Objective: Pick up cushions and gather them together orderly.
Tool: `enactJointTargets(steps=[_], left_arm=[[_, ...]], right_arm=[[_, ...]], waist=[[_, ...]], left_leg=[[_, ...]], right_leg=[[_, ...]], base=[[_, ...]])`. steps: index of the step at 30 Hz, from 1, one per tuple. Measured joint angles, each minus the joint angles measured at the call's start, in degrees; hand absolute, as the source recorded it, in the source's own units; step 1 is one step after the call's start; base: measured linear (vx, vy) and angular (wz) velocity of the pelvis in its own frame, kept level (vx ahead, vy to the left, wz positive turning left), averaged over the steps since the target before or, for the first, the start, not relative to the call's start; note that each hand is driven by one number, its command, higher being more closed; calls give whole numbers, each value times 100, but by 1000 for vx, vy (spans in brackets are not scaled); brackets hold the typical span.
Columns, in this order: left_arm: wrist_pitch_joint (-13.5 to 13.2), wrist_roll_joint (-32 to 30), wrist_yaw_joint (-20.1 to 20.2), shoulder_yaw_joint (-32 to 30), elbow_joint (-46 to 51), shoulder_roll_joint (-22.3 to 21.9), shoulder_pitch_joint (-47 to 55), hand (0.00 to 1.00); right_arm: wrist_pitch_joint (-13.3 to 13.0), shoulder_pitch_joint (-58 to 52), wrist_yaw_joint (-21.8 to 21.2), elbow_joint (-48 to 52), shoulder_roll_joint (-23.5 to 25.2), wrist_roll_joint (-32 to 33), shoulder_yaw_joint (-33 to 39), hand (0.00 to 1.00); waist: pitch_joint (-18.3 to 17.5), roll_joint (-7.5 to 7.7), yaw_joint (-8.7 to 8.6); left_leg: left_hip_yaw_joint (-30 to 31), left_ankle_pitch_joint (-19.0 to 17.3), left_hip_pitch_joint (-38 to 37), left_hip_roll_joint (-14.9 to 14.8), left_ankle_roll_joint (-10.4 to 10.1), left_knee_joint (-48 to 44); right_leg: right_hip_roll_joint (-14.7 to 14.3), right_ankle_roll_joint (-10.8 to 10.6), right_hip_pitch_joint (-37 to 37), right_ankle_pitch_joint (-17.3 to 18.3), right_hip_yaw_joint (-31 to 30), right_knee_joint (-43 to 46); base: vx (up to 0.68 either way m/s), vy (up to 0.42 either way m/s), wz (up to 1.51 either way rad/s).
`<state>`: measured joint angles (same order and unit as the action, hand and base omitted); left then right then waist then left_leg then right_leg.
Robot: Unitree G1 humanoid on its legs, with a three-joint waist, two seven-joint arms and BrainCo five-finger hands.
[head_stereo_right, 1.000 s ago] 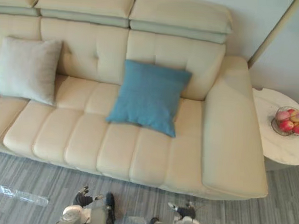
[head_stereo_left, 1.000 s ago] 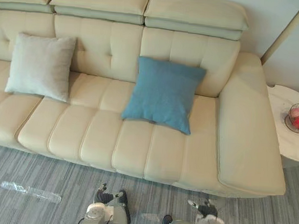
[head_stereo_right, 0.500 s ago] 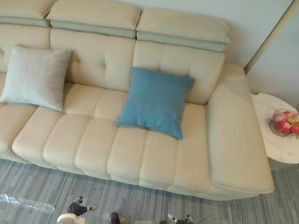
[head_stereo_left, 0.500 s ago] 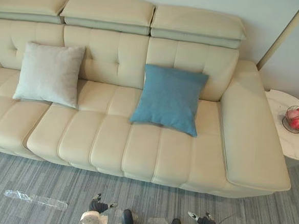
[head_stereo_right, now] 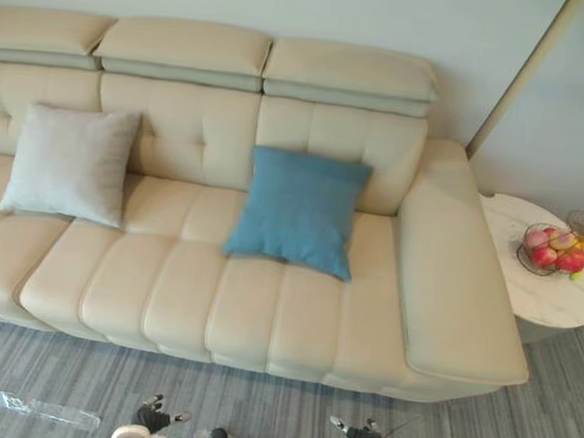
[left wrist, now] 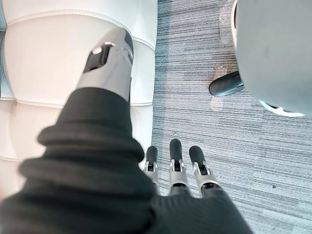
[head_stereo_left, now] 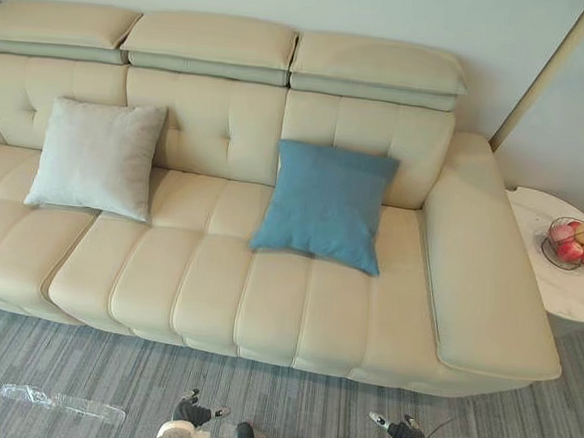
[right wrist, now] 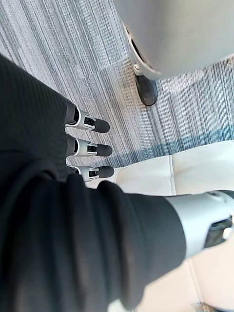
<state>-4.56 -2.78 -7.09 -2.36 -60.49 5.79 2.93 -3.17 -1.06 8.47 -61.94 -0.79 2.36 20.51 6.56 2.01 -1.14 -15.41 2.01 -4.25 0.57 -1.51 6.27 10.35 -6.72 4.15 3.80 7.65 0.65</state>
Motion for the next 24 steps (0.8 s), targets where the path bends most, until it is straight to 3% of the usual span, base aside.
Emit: enactJointTargets(steps=[10, 13, 24], left_arm=[[10, -56, 27, 122, 0, 8, 0, 0], [27, -56, 89, 180, 0, -23, 62, 0], [37, -50, 127, 170, -53, -27, 52, 0]], right_arm=[[53, -5, -2, 2, -49, -2, 2, 0], [53, -66, 1, 21, -198, -8, 4, 0], [167, -252, -11, 11, -194, -14, 188, 0]], waist=[[2, -21, -22], [-24, -154, -160], [26, -220, -216]], left_leg=[[-150, -121, -185, -51, -97, -30], [-222, -150, -210, -141, -142, -34], [-314, -147, -351, -190, -148, -35]], right_leg=[[-59, 13, 193, -27, -92, -163], [-144, 34, 184, -16, -146, -181], [-145, 33, 321, -16, -133, -176]], base=[[34, -19, -8], [59, -107, -3], [-3, -2, -1]])
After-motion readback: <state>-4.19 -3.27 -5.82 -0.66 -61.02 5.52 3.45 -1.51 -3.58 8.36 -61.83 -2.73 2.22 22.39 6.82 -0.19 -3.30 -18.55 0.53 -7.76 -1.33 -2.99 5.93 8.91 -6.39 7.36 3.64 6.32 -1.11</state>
